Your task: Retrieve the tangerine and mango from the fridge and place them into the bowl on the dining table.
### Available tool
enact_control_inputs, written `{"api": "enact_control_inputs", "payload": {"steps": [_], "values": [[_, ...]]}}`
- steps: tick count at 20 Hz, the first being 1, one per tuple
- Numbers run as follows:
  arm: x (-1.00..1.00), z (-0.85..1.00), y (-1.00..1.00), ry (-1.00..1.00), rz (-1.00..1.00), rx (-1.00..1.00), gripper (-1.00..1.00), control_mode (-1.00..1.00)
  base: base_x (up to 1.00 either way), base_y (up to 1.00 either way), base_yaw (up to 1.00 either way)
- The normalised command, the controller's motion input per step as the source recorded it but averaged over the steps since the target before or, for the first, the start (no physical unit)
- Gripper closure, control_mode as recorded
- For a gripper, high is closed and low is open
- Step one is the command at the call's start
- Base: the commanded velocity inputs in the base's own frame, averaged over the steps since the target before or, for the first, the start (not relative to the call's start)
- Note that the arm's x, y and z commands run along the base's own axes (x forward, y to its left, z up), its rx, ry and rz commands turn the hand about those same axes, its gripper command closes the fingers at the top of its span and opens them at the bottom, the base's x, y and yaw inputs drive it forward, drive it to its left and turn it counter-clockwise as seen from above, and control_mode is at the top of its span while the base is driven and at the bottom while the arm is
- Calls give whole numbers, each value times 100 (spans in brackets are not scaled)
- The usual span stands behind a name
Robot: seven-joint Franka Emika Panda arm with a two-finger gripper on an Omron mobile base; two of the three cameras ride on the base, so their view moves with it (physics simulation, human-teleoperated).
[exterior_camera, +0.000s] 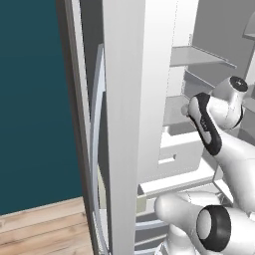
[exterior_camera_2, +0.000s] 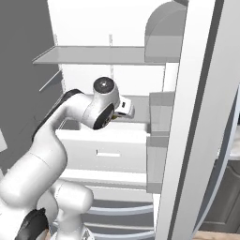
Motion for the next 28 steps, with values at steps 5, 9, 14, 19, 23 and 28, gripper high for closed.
{"api": "enact_control_inputs", "payload": {"steps": [5, 9, 14, 19, 23, 28], "values": [[-100, 64, 9, -3, 0, -4, 100, -100, 0, 0, 0], [-100, 21, 15, -4, 0, -4, 100, -100, 0, 0, 0], [-99, 10, 9, 0, 1, -2, 100, -100, 0, 0, 0], [-91, 24, 0, 0, 2, 0, 100, -100, 0, 0, 0], [-41, 18, 2, 0, 1, 0, 100, 100, -36, 5, 1], [0, 0, 0, 0, 0, 0, 100, 100, -90, 1, 5]]}}
